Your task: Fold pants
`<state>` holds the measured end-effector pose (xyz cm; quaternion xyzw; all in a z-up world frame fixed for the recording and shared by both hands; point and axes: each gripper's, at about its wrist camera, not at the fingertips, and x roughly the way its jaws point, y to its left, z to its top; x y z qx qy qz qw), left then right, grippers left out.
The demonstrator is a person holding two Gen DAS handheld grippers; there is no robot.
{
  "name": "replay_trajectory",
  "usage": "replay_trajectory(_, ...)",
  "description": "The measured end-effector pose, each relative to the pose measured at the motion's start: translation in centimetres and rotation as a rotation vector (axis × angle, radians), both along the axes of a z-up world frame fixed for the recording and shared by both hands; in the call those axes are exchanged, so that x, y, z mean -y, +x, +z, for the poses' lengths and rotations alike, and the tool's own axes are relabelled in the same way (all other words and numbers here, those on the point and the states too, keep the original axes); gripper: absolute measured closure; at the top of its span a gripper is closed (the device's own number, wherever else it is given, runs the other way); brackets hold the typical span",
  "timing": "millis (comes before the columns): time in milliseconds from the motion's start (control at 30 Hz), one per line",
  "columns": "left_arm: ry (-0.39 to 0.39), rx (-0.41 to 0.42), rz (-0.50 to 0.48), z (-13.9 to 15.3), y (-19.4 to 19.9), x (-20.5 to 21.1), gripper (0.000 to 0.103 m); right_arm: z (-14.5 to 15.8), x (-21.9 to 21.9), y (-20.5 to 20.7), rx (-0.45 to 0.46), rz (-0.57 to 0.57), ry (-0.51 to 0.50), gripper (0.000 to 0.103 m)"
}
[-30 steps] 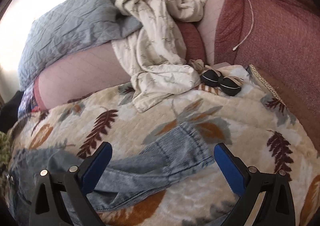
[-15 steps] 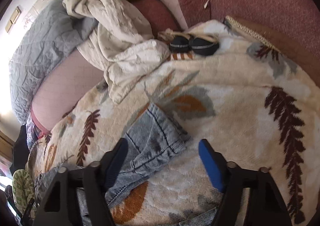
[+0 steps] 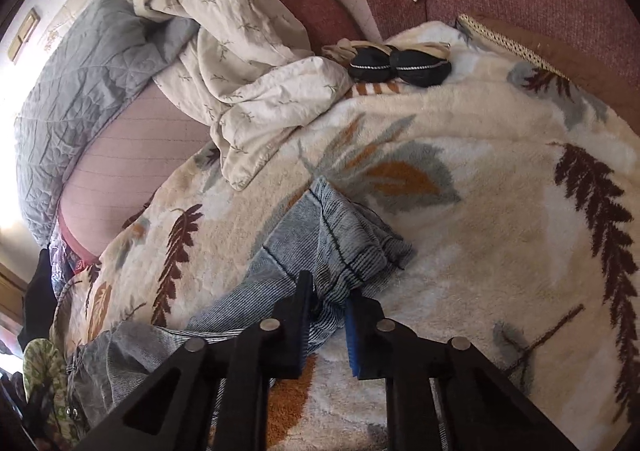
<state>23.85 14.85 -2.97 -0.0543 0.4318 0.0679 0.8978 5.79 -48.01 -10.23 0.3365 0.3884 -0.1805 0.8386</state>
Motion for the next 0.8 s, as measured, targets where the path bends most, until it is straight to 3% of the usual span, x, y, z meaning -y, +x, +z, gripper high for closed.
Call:
replay_trajectory(100,-0.005,-0.113,-0.032,-0.6,2.9,1.0,0.017,0.0,0.2,0.0,0.018,0.000,0.012,0.088)
replay_trajectory(200,0.008,-0.221,-0.053,-1.9,4.7,1.9,0.025,0.1,0.1,0.0,0.025,0.002,0.006,0.088)
replay_trajectory(333,-0.057,-0.265,-0.040,-3.4,5.7,2.1,0.030,0.1,0.1,0.0,0.032,0.001,0.010,0.088)
replay_trajectory(500,-0.212,-0.275,-0.068,-4.4,6.3,2.6,0.030,-0.2,0.1,-0.1,0.030,-0.002,0.019,0.088)
replay_trajectory(567,-0.202,-0.276,-0.076,-4.6,6.4,3.2,0.032,-0.3,0.1,0.0,0.030,-0.003,0.019,0.088)
replay_trajectory(600,-0.204,-0.275,-0.080,-4.7,6.4,3.4,0.040,-0.4,0.1,0.0,0.029,-0.002,0.018,0.088)
replay_trajectory(667,-0.241,-0.301,-0.100,-5.2,6.7,3.7,0.075,-0.4,0.0,0.1,0.028,-0.001,0.016,0.088)
replay_trajectory(700,-0.262,-0.311,-0.100,-5.4,6.7,3.7,0.084,-0.4,0.0,0.1,0.028,0.001,0.016,0.088)
replay_trajectory(800,-0.263,-0.294,-0.101,-5.3,6.6,4.0,0.093,-0.3,0.1,0.1,0.037,-0.002,0.024,0.088)
